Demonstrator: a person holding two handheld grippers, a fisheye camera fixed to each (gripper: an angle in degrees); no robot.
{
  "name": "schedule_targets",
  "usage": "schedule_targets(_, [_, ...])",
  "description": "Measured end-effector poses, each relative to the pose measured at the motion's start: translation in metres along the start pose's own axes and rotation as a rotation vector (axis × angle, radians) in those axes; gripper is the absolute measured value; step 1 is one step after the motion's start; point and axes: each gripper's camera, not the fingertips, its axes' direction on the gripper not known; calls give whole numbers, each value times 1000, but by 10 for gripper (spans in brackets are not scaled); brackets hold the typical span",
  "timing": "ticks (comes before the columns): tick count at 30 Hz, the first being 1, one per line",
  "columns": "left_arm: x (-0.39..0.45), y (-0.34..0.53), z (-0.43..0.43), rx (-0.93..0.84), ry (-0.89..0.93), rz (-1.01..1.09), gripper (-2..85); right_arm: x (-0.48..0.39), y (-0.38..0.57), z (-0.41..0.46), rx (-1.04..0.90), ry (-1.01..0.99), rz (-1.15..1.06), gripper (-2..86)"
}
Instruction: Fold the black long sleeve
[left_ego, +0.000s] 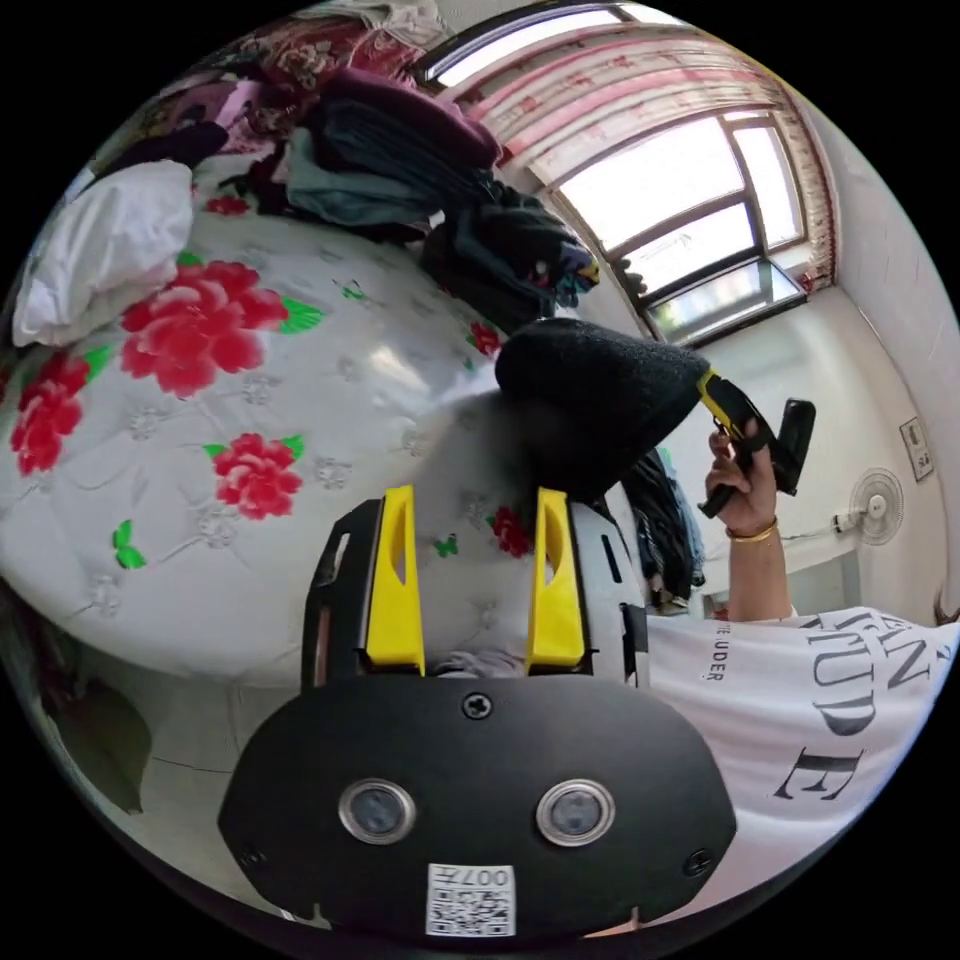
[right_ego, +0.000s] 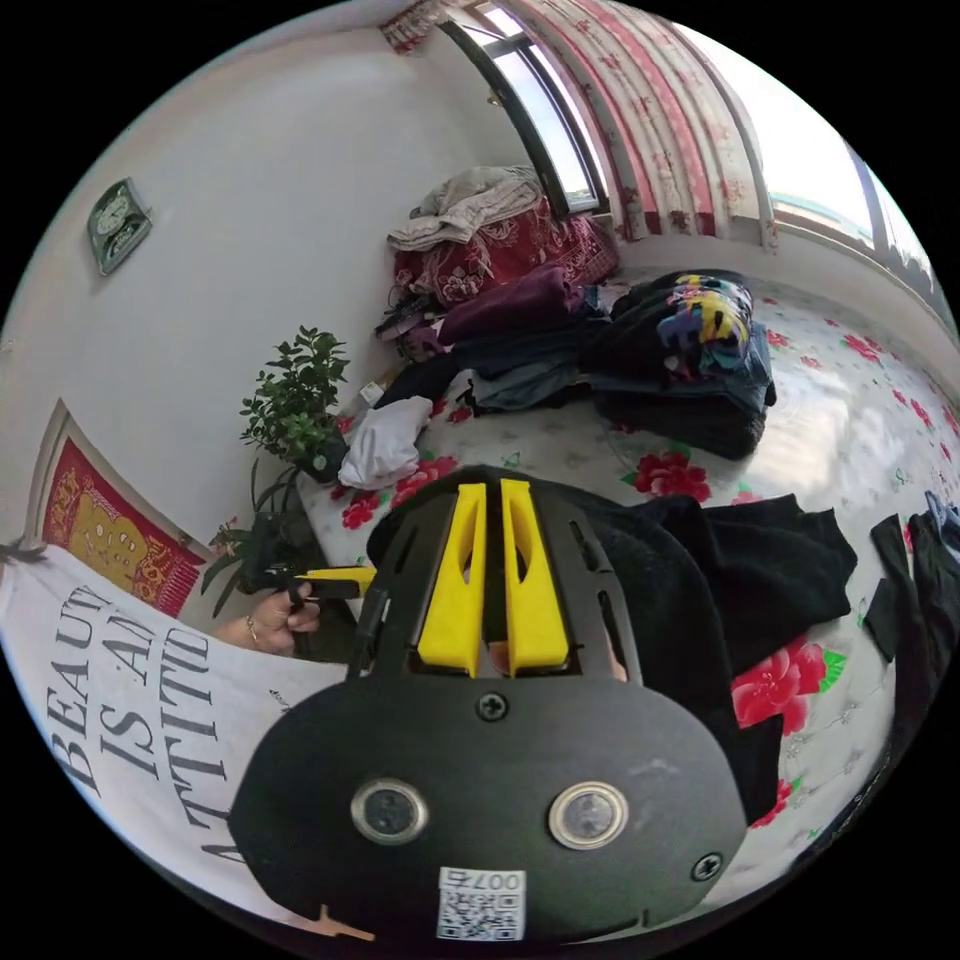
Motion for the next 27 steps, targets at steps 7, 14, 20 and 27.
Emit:
schedule_targets(7, [114,14,70,-189,120,207,185,7,-14,-41,25,8,29,4])
schedule_targets(14, [214,-37,162,-169,-143,326,37,1,1,-116,54,26,-13,1])
schedule_targets(20, [293,0,82,-86,-118,670,-4,37,34,-281,356,61,-5,-1])
schedule_targets(27, [313,12,-72,183,0,651,-7,45,95,-485,694,235,-12,-1])
